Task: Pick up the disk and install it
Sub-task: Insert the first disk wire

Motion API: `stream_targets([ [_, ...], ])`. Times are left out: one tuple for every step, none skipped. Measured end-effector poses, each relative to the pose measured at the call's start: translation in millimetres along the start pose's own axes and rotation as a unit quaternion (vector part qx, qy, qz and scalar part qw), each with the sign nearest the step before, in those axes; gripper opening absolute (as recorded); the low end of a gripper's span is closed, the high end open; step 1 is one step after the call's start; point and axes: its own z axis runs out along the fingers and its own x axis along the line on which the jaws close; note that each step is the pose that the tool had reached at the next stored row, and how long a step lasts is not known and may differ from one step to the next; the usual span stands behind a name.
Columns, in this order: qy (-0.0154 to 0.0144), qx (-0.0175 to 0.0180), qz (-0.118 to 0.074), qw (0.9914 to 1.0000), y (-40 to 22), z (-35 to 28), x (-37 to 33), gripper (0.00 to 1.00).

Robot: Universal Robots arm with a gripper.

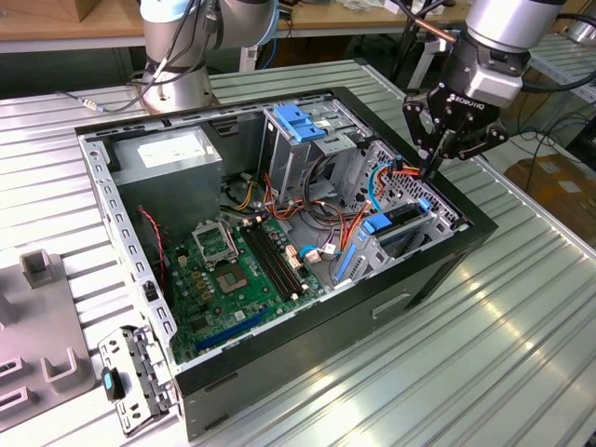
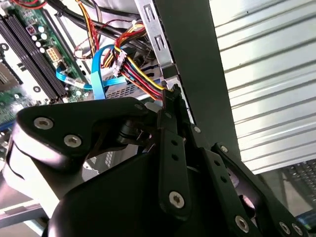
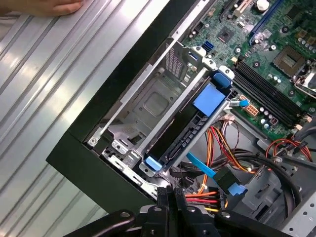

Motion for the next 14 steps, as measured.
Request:
stream_targets([
  [0.0, -0.0003, 0.007, 0.99998, 0.0, 0.0, 0.0, 0.16],
  [-0.0001, -0.0008, 0.016, 0.99987, 0.0, 0.0, 0.0, 0.16],
  [-0.0001, -0.0011, 0.022, 0.99975, 0.0, 0.1, 0.0, 0.16],
  [-0.0002, -0.0017, 0.033, 0.99946, 0.0, 0.1, 0.0, 0.16],
  [-0.0002, -0.002, 0.039, 0.99924, 0.0, 0.1, 0.0, 0.16],
  [-0.0003, -0.0023, 0.045, 0.99898, 0.0, 0.1, 0.0, 0.16],
  [-0.0003, -0.0028, 0.054, 0.99854, 0.0, 0.1, 0.0, 0.16],
  [-0.0004, -0.0031, 0.06, 0.99822, 0.0, 0.1, 0.0, 0.16],
  [-0.0004, -0.0037, 0.071, 0.9975, 0.0, 0.1, 0.0, 0.16],
  [-0.0004, -0.0041, 0.078, 0.99694, 0.0, 0.1, 0.0, 0.16],
  [-0.0005, -0.0042, 0.081, 0.99668, 0.0, 0.1, 0.0, 0.16],
  [-0.0005, -0.0042, 0.081, 0.99667, 0.0, 0.1, 0.0, 0.16],
  [-0.0005, -0.0043, 0.081, 0.99667, 0.0, 0.2, 0.0, 0.16],
  [-0.0005, -0.0043, 0.081, 0.99667, 0.0, 0.1, 0.0, 0.16],
])
